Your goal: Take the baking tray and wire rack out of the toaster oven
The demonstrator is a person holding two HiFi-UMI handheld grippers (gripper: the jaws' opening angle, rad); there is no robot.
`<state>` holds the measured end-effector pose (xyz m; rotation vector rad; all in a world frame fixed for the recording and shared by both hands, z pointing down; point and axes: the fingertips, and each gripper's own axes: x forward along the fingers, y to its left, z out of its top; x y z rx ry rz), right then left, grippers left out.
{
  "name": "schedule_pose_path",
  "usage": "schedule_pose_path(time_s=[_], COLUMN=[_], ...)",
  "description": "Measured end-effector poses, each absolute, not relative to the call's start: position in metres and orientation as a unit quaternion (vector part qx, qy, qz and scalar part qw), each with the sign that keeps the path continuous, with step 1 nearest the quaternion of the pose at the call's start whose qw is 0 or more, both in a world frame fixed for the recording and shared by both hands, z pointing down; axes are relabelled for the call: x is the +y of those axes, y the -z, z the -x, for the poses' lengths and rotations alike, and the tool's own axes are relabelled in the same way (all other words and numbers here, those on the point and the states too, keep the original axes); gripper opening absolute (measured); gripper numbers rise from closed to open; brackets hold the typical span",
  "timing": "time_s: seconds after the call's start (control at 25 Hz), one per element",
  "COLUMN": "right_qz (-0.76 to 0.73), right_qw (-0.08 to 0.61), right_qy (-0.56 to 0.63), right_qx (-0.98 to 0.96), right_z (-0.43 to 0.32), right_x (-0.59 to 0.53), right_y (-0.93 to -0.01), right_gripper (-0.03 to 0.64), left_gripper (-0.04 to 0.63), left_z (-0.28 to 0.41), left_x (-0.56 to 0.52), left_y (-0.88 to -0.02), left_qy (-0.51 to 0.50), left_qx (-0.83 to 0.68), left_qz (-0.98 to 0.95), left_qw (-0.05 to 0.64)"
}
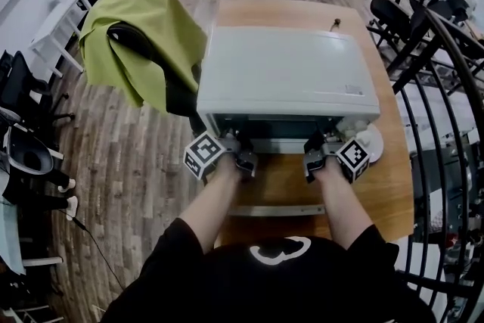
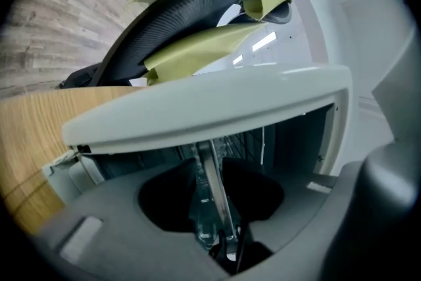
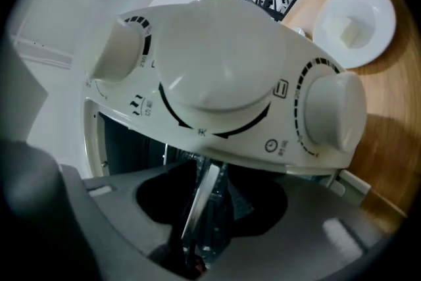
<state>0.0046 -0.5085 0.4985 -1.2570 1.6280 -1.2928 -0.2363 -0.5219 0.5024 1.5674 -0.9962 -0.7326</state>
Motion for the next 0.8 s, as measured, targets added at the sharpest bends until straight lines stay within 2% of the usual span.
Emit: schedule_pose_path(time_s=[0.16,0.8], right_qz=[0.481,0.472], right_qw=[0.356,0.365], right_qy=[0.501,0.503], right_qx=[0.625,0.625], right_z=[-0.004,-0.009], right_x=[-0.512,-0.493], right_y=[-0.5,-0.502], right_gripper=[0.109,0.104], left_gripper=[0.114,0.11], left_z=[0.235,0.231], left_x=[-0.524,-0.505], left_y=[-0.502,-0.503], left_qy=[0.308,0.289], left_qx=[-0.418,-0.425], left_qz=[-0.665,-0.666], left_qw=[0.537,0.541])
